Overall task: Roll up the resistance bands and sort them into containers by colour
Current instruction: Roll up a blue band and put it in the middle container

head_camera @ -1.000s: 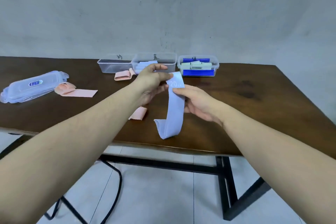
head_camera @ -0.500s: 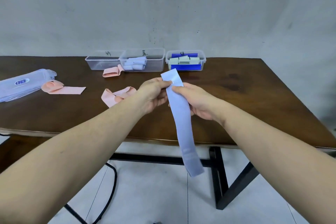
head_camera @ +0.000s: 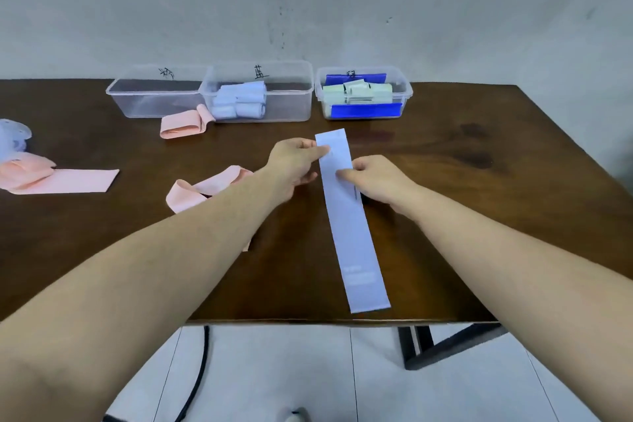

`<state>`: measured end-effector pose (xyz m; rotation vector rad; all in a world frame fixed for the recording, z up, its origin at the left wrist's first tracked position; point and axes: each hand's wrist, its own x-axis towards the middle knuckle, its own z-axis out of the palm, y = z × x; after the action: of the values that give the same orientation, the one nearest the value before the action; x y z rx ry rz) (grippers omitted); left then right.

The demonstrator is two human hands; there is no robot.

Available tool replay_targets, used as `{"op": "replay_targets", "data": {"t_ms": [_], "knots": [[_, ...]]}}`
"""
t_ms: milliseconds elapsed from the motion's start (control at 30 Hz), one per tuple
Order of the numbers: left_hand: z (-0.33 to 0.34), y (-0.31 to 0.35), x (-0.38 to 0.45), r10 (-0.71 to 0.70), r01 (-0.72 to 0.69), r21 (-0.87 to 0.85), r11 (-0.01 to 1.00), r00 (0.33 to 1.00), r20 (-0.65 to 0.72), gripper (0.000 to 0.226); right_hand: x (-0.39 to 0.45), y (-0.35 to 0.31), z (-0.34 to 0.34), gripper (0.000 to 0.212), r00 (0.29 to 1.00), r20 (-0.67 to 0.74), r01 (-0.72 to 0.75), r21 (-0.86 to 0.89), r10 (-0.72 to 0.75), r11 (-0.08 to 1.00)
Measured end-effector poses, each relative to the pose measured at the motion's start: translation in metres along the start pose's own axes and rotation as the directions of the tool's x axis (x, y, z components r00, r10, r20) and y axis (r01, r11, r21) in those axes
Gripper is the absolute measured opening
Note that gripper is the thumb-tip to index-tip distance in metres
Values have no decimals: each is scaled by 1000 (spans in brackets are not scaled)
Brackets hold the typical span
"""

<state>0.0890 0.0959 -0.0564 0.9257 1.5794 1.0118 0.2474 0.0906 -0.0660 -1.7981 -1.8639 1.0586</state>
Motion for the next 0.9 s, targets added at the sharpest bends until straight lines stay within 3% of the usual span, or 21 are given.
{"op": "replay_targets", "data": {"t_ms": [233,333,433,500,667,900], "knots": [[4,10,59,28,-26,-48,999,999,38,18,55,-2,2,30,992,-125,-6,-46,1,999],[8,12,66,17,-13,-45,999,996,89,31,65,1,0,23,985,-171,-3,-35,-3,999],[11,9,65,17,-13,-42,999,995,100,45,63,6,-4,32,984,-180,-12,-12,9,1000],[12,5,60,24,-24,-3,1000,996,90,42,58,11,-7,24,986,-168,11,-9,-12,1000],[8,-17,30,244,-279,223,934,955,169,15,32,29,-9,15,981,-100,170,19,-167,985],[5,-53,-44,388,-490,339,803,862,327,6,-25,51,-4,19,935,9,355,38,-356,934]]}}
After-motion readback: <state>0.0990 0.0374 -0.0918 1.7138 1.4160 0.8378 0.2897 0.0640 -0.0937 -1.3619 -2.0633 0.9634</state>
